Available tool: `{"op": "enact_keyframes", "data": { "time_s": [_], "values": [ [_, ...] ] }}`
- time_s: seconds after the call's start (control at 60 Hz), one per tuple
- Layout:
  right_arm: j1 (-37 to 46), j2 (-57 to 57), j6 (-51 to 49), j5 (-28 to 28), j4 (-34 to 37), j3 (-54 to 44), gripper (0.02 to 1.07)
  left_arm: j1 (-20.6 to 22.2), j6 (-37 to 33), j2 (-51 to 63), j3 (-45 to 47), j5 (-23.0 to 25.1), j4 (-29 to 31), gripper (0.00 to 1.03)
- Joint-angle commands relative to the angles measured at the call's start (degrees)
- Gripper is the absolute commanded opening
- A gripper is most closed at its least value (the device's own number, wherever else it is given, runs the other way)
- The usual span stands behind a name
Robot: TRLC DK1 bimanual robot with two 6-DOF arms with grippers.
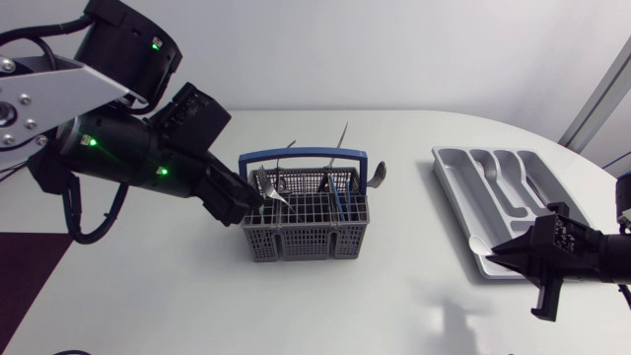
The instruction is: Sort the cutlery from the basket into the organizer compartments.
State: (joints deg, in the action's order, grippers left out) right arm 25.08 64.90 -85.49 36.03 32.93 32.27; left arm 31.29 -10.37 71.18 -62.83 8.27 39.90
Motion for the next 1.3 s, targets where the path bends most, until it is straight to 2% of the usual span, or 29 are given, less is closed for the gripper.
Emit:
{"op": "enact_keyframes", "data": {
  "time_s": [0.0, 0.367, 0.633, 0.917, 1.083, 1.283],
  "values": [
    [4.54, 5.58, -7.85, 0.71, 0.56, 3.68, 0.13, -0.17, -0.35, -0.69, 1.39, -0.45, -0.52, 0.70],
    [16.58, 23.16, -20.85, -0.87, 2.58, 16.33, 0.13, 1.06, -0.09, -0.69, 1.66, -2.21, -0.52, 0.70],
    [19.48, 30.11, -29.38, -6.41, 2.84, 21.87, 0.13, 2.37, 0.53, -0.51, 1.48, -3.53, -0.44, 0.70],
    [19.57, 34.68, -32.10, -12.04, -4.10, 22.13, 0.14, 2.55, 0.79, -0.60, 1.48, -3.61, 0.53, 0.70],
    [19.04, 34.85, -32.19, -13.53, -9.90, 19.50, 0.27, 2.46, 0.88, -0.95, 1.66, -3.61, 0.88, 0.70],
    [18.69, 34.76, -31.84, -14.32, -11.83, 18.18, 0.32, 2.37, 0.88, -1.30, 2.01, -3.61, 0.97, 0.70]
  ]
}}
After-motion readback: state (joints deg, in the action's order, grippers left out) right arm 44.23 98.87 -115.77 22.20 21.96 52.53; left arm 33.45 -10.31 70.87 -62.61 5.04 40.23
